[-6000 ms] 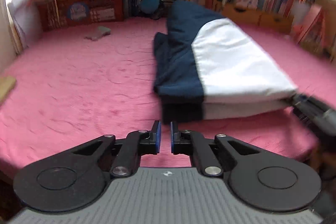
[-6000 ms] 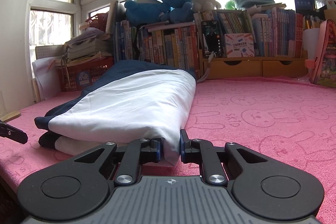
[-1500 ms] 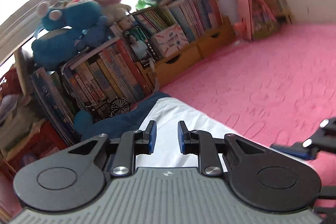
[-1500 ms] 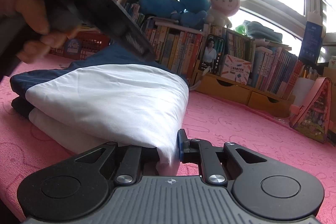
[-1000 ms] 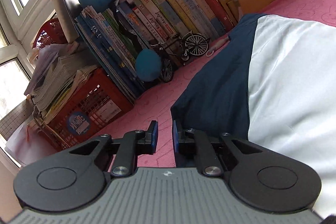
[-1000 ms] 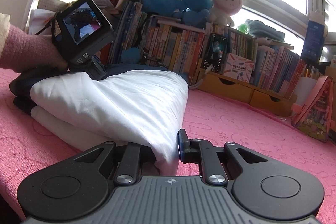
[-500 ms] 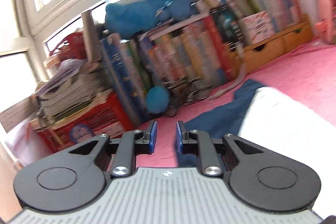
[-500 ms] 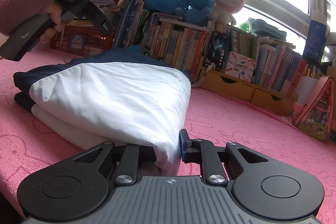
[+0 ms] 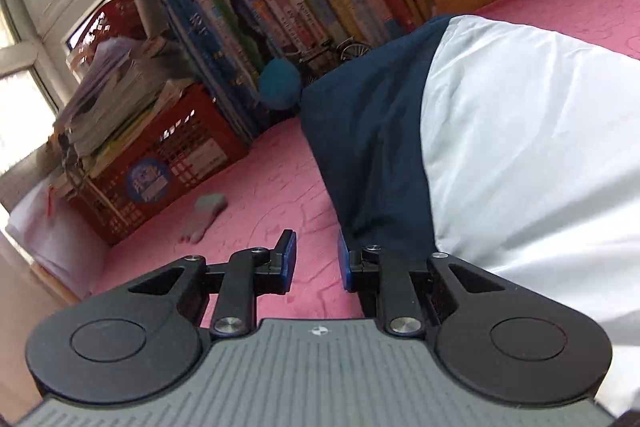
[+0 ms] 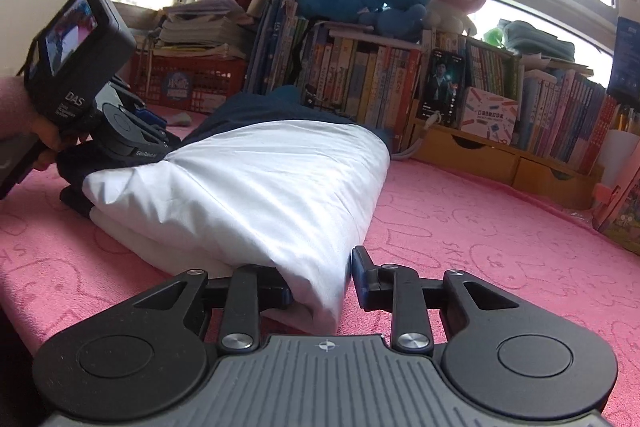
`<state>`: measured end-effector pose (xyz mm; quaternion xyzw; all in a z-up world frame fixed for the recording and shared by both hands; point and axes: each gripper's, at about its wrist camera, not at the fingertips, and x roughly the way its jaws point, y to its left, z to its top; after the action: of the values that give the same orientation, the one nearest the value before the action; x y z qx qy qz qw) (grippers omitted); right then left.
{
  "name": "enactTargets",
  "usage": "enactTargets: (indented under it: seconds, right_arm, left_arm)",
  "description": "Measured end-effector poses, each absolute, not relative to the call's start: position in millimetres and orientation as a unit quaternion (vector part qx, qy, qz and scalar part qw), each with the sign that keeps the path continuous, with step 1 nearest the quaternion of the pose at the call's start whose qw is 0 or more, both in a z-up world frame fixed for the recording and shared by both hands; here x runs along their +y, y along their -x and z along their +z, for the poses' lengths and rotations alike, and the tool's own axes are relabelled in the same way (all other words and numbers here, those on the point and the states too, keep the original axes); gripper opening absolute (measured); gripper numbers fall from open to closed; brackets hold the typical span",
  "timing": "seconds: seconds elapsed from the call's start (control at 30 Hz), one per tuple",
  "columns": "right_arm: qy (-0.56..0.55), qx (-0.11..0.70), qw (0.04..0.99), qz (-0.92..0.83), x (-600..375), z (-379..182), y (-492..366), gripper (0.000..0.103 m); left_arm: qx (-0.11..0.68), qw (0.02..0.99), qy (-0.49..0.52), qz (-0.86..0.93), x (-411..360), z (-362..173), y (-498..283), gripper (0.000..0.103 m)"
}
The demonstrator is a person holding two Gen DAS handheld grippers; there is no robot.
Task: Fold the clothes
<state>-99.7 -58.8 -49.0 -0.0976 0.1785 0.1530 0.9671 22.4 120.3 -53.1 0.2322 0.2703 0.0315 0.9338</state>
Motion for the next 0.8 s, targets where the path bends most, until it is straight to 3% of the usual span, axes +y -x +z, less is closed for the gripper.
enactTargets:
  seconds: [0.07,0.13,0.23,0.33,0.47,0.57,0.7,0.8]
  right_arm:
    - [0.08,0.197,0.956,0.2,-75.9,-41.6,102.9,0.053]
    - [0.052,0.234,0.934,0.264,-95.9,-32.4,105.7,0.065]
    - [-0.022,0.294,0.888,0.352,-132.9,-17.9,106.2,0.069]
    - [-0.078,0.299,0.876,0.37,-162.0,0.7,99.5,0.082]
    - [-0.073,0.273,0.902,0.326,-174.3,24.5,53.9,0.088]
    - [-0.114,0.298,0.892,0.32,-170.5,14.5,-21.9,0.088]
    - [-0.159,0.332,0.874,0.316,-149.5,-12.0,-108.0,0.088]
    - [-0.153,0.337,0.875,0.311,-127.1,-25.6,-144.1,0.087]
  left_arm:
    - [0.279,0.936,-0.211,0.034,126.0,-51.7,-21.2,0.022]
    - [0.282,0.935,-0.211,0.032,126.6,-51.9,-21.3,0.022]
    - [0.287,0.935,-0.208,0.025,128.5,-51.9,-22.3,0.021]
    - [0.299,0.938,-0.174,0.013,139.6,-46.4,-25.1,0.021]
    - [0.298,0.953,-0.049,0.011,177.0,-4.4,-33.3,0.027]
    - [0.28,0.957,0.064,-0.044,201.7,39.0,-49.4,0.029]
    - [0.331,0.918,0.125,-0.179,180.2,64.2,-103.0,0.057]
    - [0.37,0.899,0.122,-0.199,147.1,60.4,-149.9,0.058]
